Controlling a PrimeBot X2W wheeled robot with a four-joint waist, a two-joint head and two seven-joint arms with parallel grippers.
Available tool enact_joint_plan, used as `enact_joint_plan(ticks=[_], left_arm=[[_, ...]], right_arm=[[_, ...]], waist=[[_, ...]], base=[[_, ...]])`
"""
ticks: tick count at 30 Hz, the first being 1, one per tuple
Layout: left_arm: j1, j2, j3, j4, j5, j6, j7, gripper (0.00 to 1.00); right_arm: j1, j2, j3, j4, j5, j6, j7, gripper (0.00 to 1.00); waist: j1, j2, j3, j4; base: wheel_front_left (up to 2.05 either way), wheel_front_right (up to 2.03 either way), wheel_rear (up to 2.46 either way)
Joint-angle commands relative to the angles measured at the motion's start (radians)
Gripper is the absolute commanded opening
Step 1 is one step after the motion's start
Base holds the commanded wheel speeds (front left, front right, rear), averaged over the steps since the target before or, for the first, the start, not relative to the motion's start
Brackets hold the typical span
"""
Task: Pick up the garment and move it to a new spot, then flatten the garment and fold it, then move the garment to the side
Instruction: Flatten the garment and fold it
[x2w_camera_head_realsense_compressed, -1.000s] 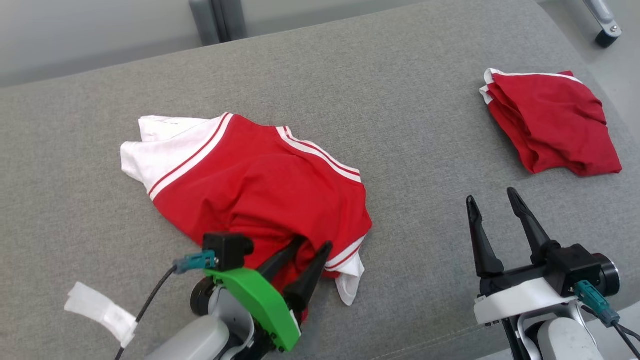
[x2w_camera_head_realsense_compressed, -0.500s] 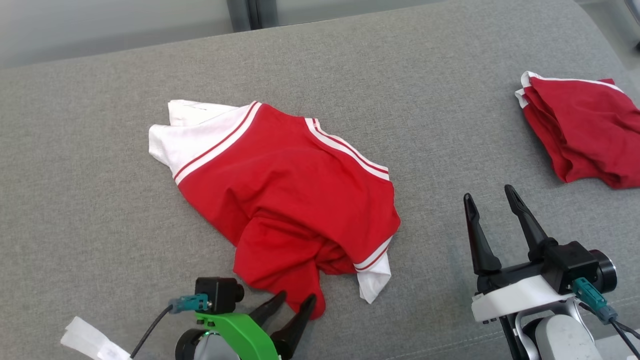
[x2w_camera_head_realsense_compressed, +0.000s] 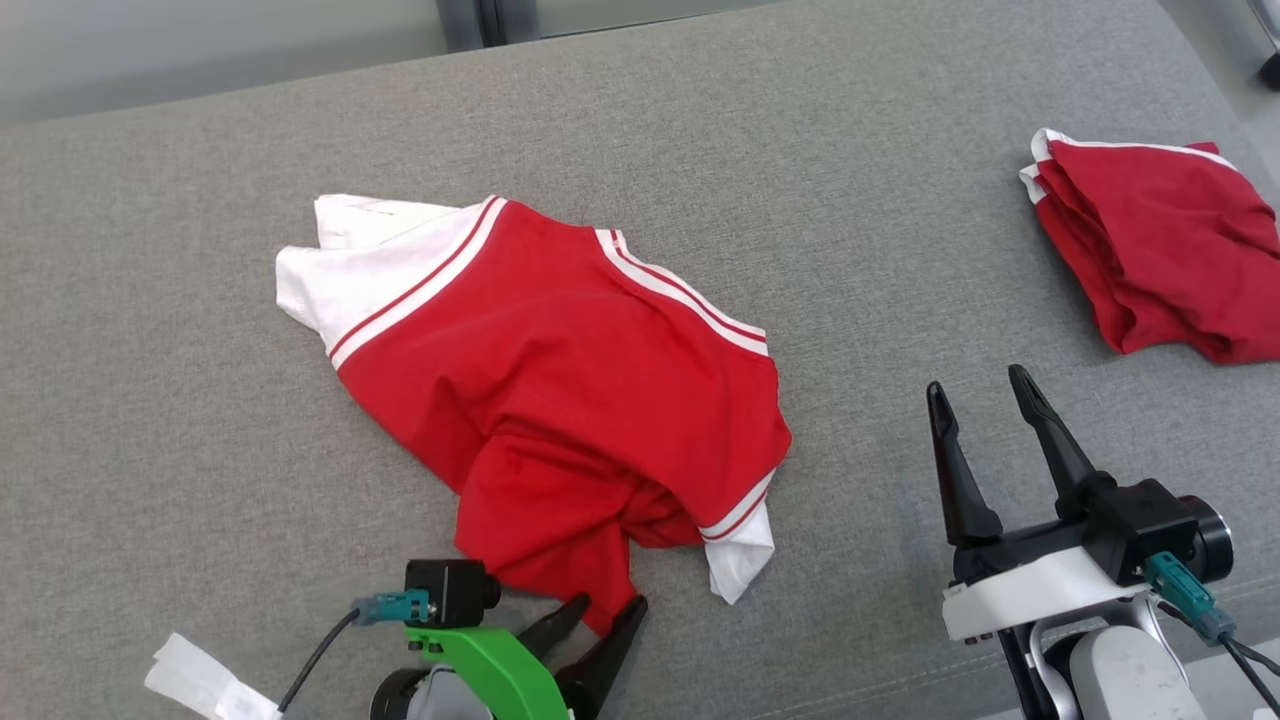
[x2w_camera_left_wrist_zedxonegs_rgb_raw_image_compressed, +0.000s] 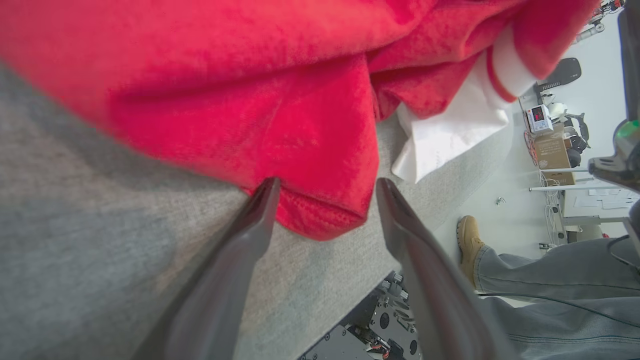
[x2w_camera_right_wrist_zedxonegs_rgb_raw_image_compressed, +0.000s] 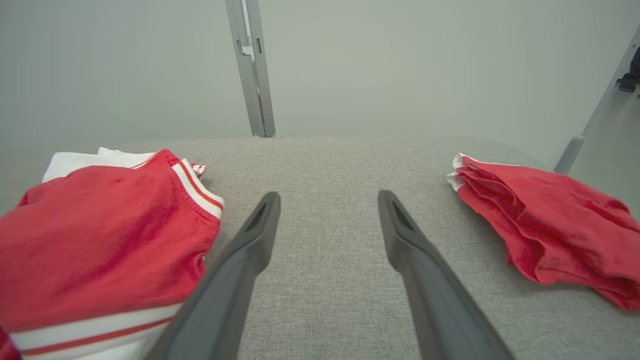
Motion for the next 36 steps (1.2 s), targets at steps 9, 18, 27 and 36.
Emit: enact_joint_plan(ticks=[9, 18, 27, 36], left_arm=[[-0.065, -0.011, -0.062, 0.174, 0.107, -0.009, -0.010, 0.00], [-0.107, 0.194, 0.028, -0.087, 0.168, 0.088, -0.045, 0.00], [-0.243, 0.424, 0.114, -0.466, 0.240, 0.197, 0.078, 0.00], [-0.468, 0.426, 0.138, -0.488, 0.274, 0.165, 0.240, 0.00]], right_arm=[[-0.006, -0.002, 0.003, 0.002, 0.011, -0.001, -0.003, 1.00], [0.026, -0.002, -0.012, 0.005, 0.036, -0.001, -0.003, 1.00], [0.016, -0.002, 0.010, 0.021, 0.055, -0.001, -0.003, 1.00], [0.039, -0.002, 0.002, 0.028, 0.078, -0.001, -0.003, 1.00]], waist=[[0.0000, 0.0000, 0.006, -0.017], [0.0000, 0.0000, -0.019, -0.022], [0.0000, 0.0000, -0.061, -0.039], [0.0000, 0.0000, -0.078, -0.082]], base=[[0.00, 0.00, 0.00], [0.00, 0.00, 0.00], [0.00, 0.00, 0.00], [0.00, 0.00, 0.00]])
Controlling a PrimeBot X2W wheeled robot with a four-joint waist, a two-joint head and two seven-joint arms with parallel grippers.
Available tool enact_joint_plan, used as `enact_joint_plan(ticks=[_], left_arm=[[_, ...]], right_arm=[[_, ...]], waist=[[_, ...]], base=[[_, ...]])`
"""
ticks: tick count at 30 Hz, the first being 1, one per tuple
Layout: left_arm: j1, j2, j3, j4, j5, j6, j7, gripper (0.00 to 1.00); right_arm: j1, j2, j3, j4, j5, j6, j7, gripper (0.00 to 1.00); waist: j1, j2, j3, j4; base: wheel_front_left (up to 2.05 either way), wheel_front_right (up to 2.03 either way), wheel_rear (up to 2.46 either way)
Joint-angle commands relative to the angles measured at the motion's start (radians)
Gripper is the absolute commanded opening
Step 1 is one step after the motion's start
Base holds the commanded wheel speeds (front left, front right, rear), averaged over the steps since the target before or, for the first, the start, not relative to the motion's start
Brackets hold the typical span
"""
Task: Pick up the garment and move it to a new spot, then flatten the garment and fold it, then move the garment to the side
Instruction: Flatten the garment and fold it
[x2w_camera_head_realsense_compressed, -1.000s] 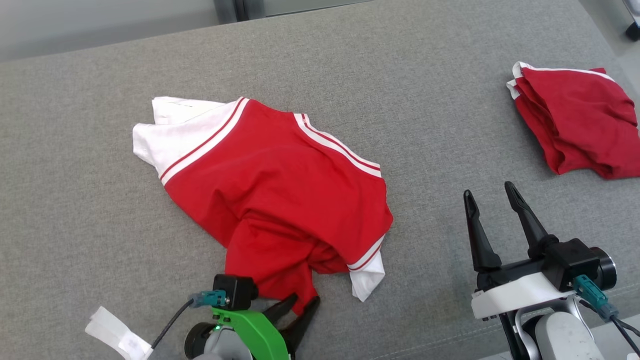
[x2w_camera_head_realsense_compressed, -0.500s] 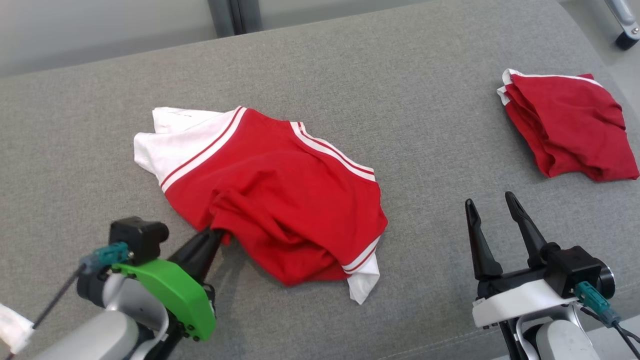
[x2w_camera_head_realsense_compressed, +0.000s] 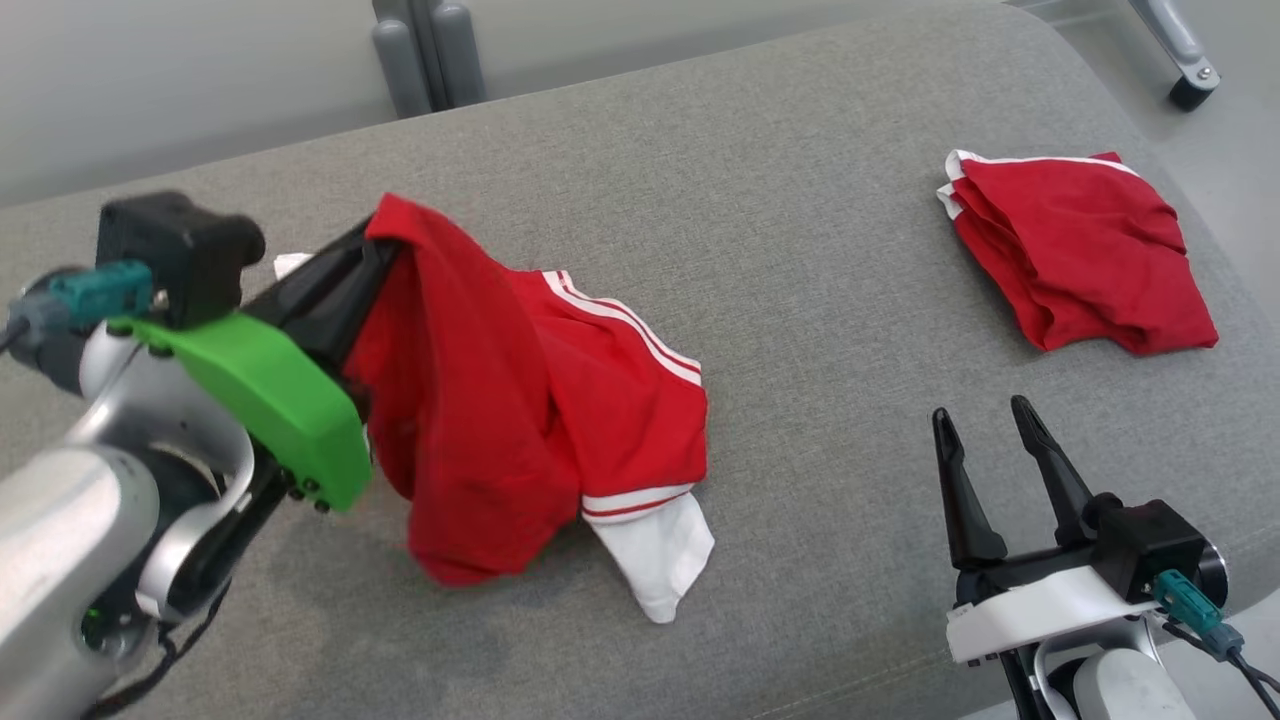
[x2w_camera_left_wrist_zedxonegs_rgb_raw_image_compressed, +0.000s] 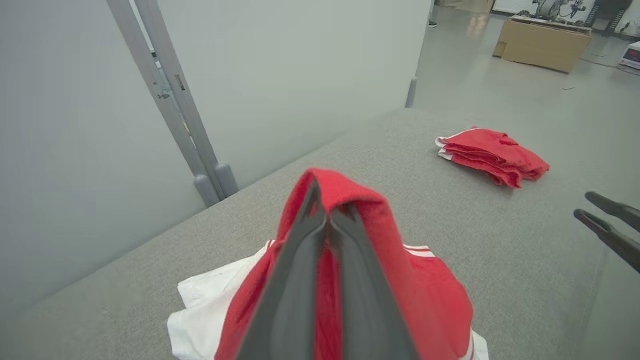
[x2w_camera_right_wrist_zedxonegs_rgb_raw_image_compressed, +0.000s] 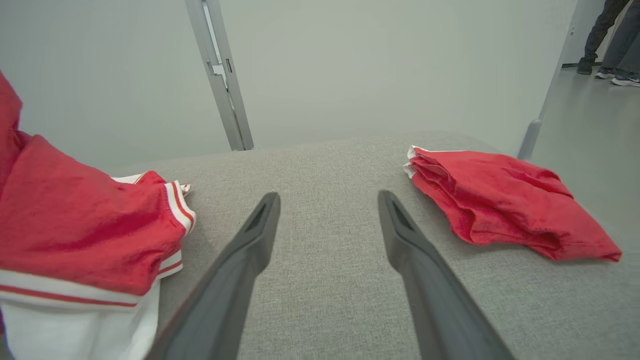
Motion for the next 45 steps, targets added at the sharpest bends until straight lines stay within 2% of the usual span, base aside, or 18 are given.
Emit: enact_joint_plan(ticks=[1, 4, 8, 17, 23, 26, 30, 35, 39, 45], left_arm=[[-0.054, -0.018, -0.002, 0.018, 0.022, -0.015, 0.024, 0.00], [-0.145, -0.077, -0.015, 0.075, 0.031, -0.041, 0.067, 0.00], [-0.242, -0.182, -0.042, 0.196, 0.042, -0.068, 0.102, 0.00], [-0.393, -0.385, -0.094, 0.436, 0.099, -0.120, 0.078, 0.00], [-0.439, -0.459, -0.116, 0.556, 0.133, -0.141, 0.035, 0.00], [-0.446, -0.466, -0.118, 0.599, 0.147, -0.144, 0.019, 0.00], [-0.410, -0.432, -0.125, 0.694, 0.141, -0.155, 0.012, 0.00], [-0.319, -0.337, -0.149, 0.763, 0.116, -0.192, 0.042, 0.00], [-0.221, -0.268, -0.148, 0.813, 0.093, -0.183, 0.016, 0.00], [-0.132, -0.278, -0.123, 0.905, 0.040, -0.194, -0.052, 0.00]], right_arm=[[0.013, -0.002, -0.004, 0.003, 0.010, -0.001, -0.003, 1.00], [0.017, -0.002, -0.007, 0.007, 0.011, -0.001, -0.003, 1.00], [0.015, -0.002, -0.003, 0.010, 0.014, -0.001, -0.003, 1.00], [0.021, -0.002, 0.002, 0.005, -0.004, -0.001, -0.003, 1.00], [0.031, -0.002, 0.003, 0.001, -0.009, -0.001, -0.003, 1.00], [0.030, -0.002, 0.002, -0.002, -0.009, -0.001, -0.003, 1.00], [0.030, -0.002, -0.003, -0.007, -0.010, -0.001, -0.003, 1.00], [0.048, -0.002, -0.026, -0.016, -0.009, -0.001, -0.003, 1.00], [0.056, -0.001, -0.036, -0.013, -0.013, -0.001, -0.003, 1.00], [0.032, -0.002, -0.024, -0.014, -0.027, -0.001, -0.003, 1.00]], waist=[[0.0000, 0.0000, -0.002, -0.010], [0.0000, 0.0000, -0.003, -0.019], [0.0000, 0.0000, -0.005, -0.034], [0.0000, 0.0000, -0.009, -0.083], [0.0000, 0.0000, -0.001, -0.108], [0.0000, 0.0000, 0.005, -0.116], [0.0000, 0.0000, 0.013, -0.124], [0.0000, 0.0000, 0.026, -0.110], [0.0000, 0.0000, 0.039, -0.070], [0.0000, 0.0000, 0.063, -0.006]], base=[[0.00, 0.00, 0.00], [0.00, 0.00, 0.00], [0.00, 0.00, 0.00], [0.00, 0.00, 0.00], [0.00, 0.00, 0.00], [0.00, 0.00, 0.00], [0.00, 0.00, 0.00], [0.00, 0.00, 0.00], [0.00, 0.00, 0.00], [0.00, 0.00, 0.00]])
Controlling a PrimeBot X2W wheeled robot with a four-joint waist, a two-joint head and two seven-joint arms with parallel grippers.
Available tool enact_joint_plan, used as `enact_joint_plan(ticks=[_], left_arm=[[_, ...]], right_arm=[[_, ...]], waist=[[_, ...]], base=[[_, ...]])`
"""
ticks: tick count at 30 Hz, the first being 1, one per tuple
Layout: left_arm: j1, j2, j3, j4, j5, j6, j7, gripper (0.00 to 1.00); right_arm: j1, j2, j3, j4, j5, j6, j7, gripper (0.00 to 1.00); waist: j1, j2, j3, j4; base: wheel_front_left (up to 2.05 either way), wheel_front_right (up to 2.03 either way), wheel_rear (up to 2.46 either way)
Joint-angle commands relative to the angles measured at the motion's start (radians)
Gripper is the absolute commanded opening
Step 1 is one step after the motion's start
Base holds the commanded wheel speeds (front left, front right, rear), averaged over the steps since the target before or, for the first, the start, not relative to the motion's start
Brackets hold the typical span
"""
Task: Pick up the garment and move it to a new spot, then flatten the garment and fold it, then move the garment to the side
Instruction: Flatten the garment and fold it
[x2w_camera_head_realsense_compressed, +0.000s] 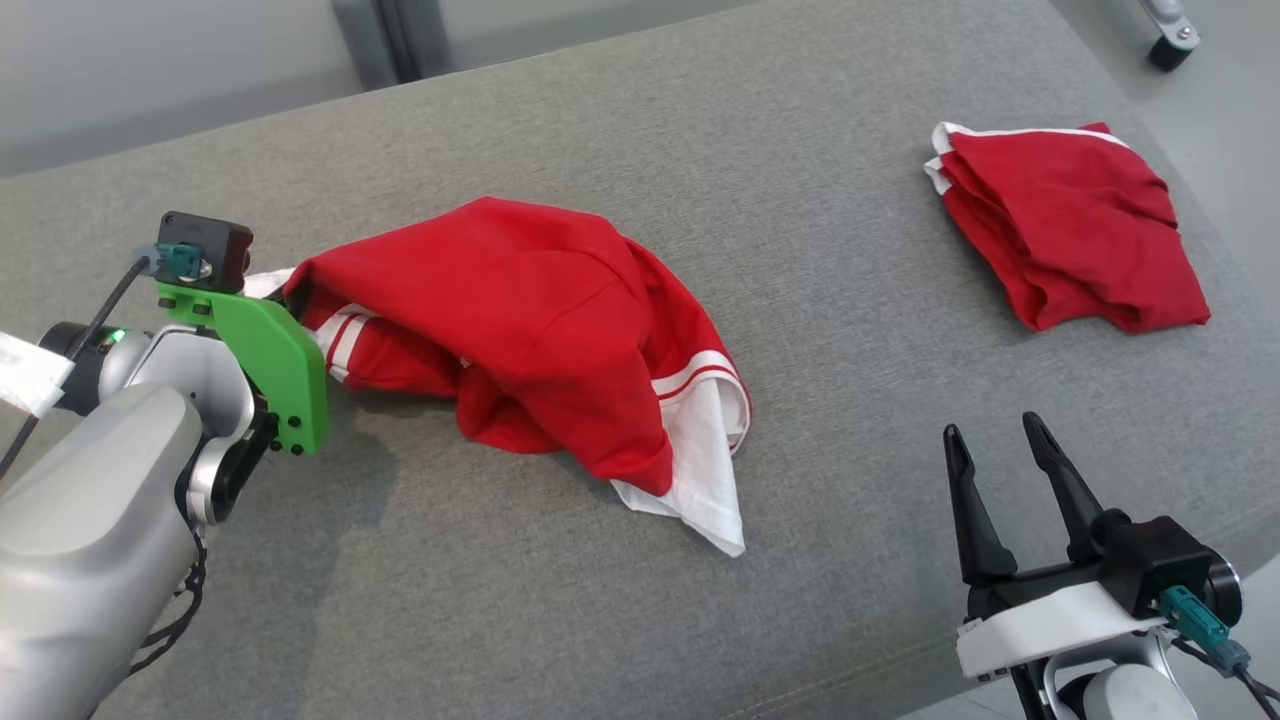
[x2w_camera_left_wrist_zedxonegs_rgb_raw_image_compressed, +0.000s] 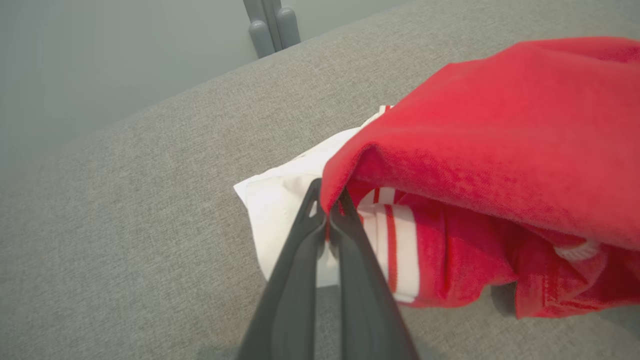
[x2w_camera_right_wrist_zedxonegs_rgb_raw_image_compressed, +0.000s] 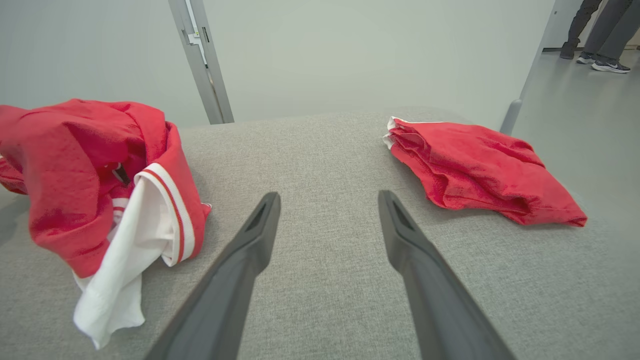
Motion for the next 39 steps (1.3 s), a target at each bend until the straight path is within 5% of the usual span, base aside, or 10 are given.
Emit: enact_joint_plan(ticks=[1, 7, 8, 10, 17, 25, 32, 39], left_arm=[[0.007, -0.013, 0.010, 0.011, -0.011, -0.005, -0.016, 0.00], [0.025, -0.088, 0.038, 0.070, -0.045, -0.041, -0.107, 0.00], [0.027, -0.105, 0.046, 0.074, -0.057, -0.048, -0.123, 0.16], [0.038, -0.128, 0.056, 0.083, -0.073, -0.059, -0.150, 1.00], [0.177, -0.124, 0.172, 0.003, -0.210, -0.045, -0.255, 1.00], [0.404, -0.068, 0.240, -0.283, -0.354, -0.015, -0.271, 1.00], [0.498, -0.113, 0.235, -0.478, -0.472, -0.013, -0.210, 1.00], [0.474, -0.174, 0.228, -0.476, -0.503, 0.000, -0.192, 1.00]], right_arm=[[-0.016, -0.002, -0.002, -0.001, -0.008, -0.001, -0.003, 1.00], [-0.034, -0.002, -0.003, 0.011, -0.028, -0.001, -0.003, 1.00], [-0.034, -0.002, -0.002, 0.014, -0.028, -0.001, -0.003, 1.00], [-0.031, -0.002, 0.002, 0.020, -0.031, -0.001, -0.003, 1.00], [-0.001, -0.002, 0.011, 0.023, -0.015, -0.001, -0.003, 1.00], [0.014, -0.002, -0.007, 0.016, -0.006, -0.001, -0.003, 1.00], [-0.019, -0.002, 0.003, 0.019, -0.009, -0.001, -0.003, 1.00], [-0.032, -0.002, 0.016, 0.018, 0.003, -0.001, -0.003, 1.00]], waist=[[0.0000, 0.0000, 0.018, 0.038], [0.0000, 0.0000, 0.010, 0.082], [0.0000, 0.0000, 0.006, 0.088], [0.0000, 0.0000, -0.003, 0.094], [0.0000, 0.0000, -0.031, 0.084], [0.0000, 0.0000, -0.015, 0.095], [0.0000, 0.0000, -0.005, 0.090], [0.0000, 0.0000, 0.018, 0.071]], base=[[0.00, 0.00, 0.00], [0.00, 0.00, 0.00], [0.00, 0.00, 0.00], [0.00, 0.00, 0.00], [0.00, 0.00, 0.00], [0.00, 0.00, 0.00], [0.00, 0.00, 0.00], [0.00, 0.00, 0.00]])
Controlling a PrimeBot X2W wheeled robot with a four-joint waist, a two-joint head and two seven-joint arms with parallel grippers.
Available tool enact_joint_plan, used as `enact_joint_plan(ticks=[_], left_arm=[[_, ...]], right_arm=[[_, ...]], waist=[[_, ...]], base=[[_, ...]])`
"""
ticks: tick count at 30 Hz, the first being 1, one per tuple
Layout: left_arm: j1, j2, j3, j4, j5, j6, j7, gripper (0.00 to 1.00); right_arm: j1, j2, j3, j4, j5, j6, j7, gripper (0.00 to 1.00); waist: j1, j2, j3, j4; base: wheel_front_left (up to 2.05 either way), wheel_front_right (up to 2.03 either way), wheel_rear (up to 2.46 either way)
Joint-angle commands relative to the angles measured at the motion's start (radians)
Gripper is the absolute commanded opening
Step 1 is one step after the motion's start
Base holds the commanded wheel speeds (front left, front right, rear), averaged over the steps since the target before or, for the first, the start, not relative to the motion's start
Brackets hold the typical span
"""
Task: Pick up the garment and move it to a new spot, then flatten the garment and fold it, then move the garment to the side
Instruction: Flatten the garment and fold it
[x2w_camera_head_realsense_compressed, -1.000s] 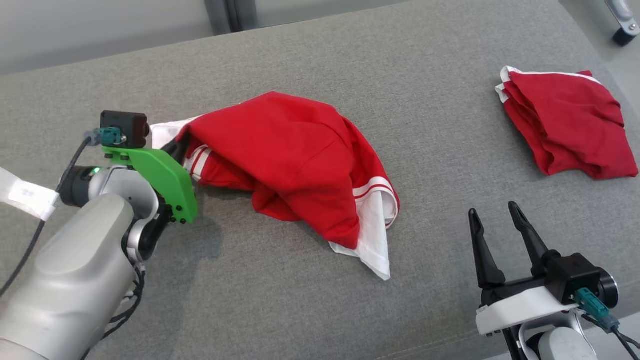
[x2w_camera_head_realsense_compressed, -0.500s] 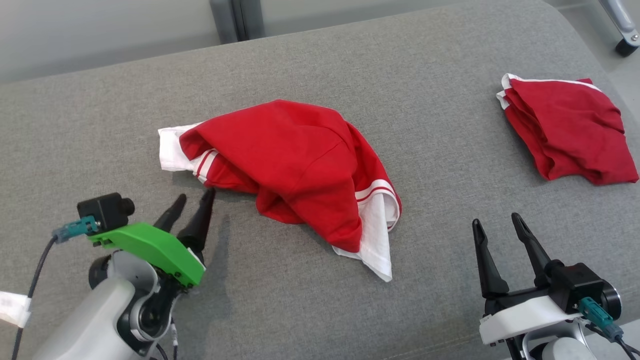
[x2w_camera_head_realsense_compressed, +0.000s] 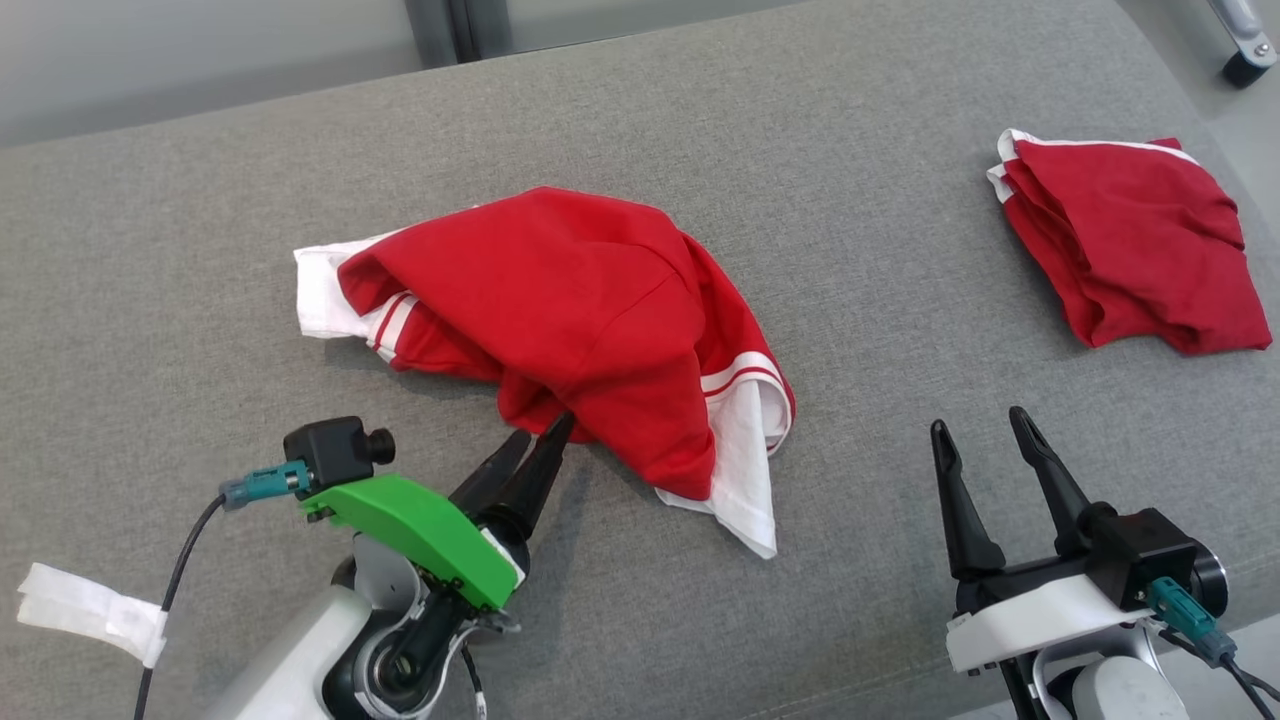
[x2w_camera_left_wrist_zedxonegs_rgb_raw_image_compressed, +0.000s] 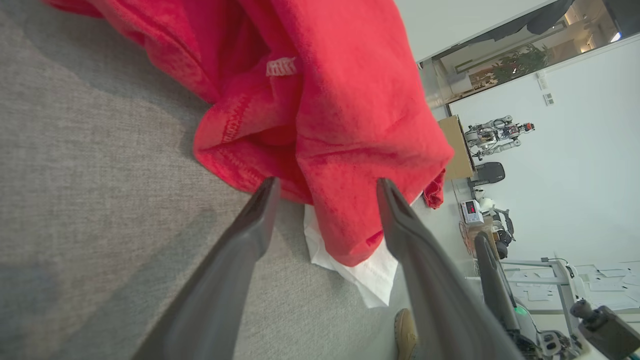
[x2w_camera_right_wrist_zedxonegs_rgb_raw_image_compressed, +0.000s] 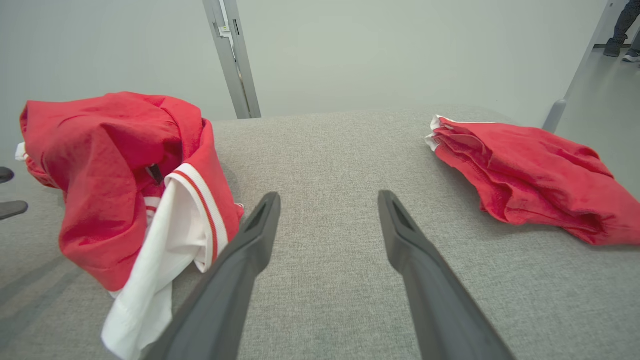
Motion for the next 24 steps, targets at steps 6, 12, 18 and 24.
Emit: enact_joint_plan(ticks=[6, 12, 18, 24], left_arm=[[-0.076, -0.036, -0.001, 0.087, 0.020, 0.014, 0.001, 1.00], [-0.106, -0.041, -0.008, 0.157, 0.043, 0.006, 0.004, 1.00], [-0.129, -0.047, -0.005, 0.180, 0.050, -0.035, -0.004, 0.00], [-0.143, -0.056, -0.004, 0.162, 0.046, -0.065, -0.004, 0.00]], right_arm=[[-0.012, -0.002, 0.008, 0.002, 0.013, -0.001, -0.003, 1.00], [-0.004, -0.002, 0.001, -0.004, 0.018, -0.001, -0.003, 1.00], [0.000, -0.002, -0.003, -0.003, 0.024, -0.001, -0.003, 1.00], [0.001, -0.002, -0.002, 0.001, 0.025, -0.001, -0.003, 1.00]], waist=[[0.0000, 0.0000, 0.014, -0.033], [0.0000, 0.0000, 0.015, -0.055], [0.0000, 0.0000, 0.014, -0.059], [0.0000, 0.0000, 0.005, -0.054]], base=[[0.00, 0.00, 0.00], [0.00, 0.00, 0.00], [0.00, 0.00, 0.00], [0.00, 0.00, 0.00]])
